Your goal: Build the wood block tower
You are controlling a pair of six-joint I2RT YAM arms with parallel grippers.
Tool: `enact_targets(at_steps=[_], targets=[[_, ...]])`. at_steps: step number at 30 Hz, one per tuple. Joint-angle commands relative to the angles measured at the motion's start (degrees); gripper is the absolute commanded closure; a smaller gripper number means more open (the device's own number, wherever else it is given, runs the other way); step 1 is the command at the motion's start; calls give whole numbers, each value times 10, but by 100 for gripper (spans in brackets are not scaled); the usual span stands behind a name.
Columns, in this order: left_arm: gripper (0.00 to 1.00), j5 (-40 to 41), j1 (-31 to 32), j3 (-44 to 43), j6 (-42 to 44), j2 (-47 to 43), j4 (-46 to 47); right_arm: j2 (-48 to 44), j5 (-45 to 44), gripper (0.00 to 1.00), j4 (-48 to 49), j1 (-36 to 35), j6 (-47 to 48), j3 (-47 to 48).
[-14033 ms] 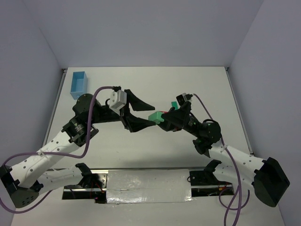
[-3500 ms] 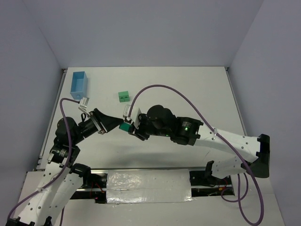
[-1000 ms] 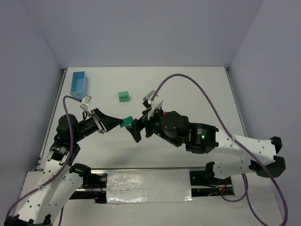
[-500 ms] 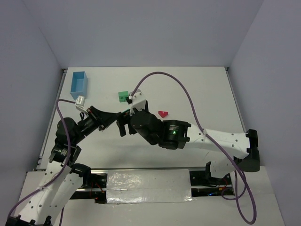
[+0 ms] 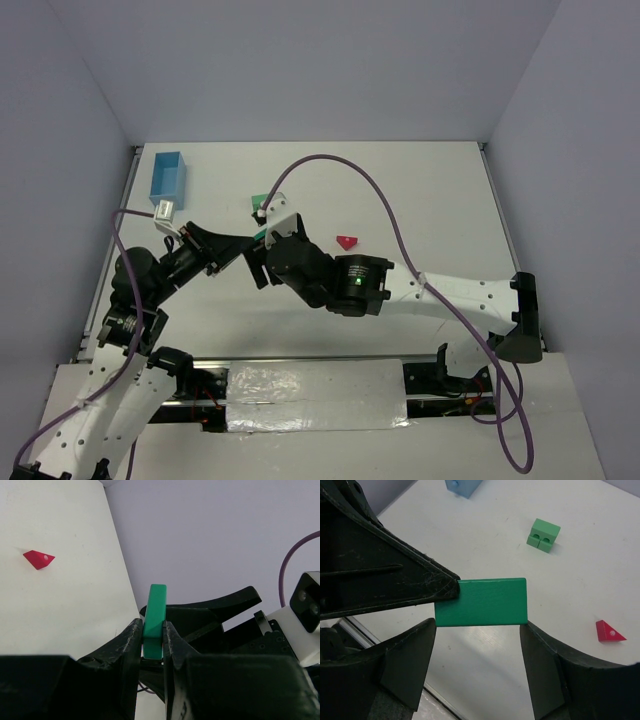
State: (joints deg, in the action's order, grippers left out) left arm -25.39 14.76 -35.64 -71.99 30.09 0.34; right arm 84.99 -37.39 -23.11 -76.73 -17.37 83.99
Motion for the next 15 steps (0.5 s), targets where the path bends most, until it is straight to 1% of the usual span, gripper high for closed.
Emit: enact_targets(at_steps=[1,6,10,15], targets=[[100,-11,1,-23,11,1,11,-1,-28,24,28,-4,18,25],[100,-11,1,-19,11,2,12,-26,-16,20,48,-4,32,4],[100,-24,1,-13,-1,7,34,-33,-13,18,57,-2,51,-1],[100,-29,1,-18,1,8,31,-21,-6,18,60,4,59,11]])
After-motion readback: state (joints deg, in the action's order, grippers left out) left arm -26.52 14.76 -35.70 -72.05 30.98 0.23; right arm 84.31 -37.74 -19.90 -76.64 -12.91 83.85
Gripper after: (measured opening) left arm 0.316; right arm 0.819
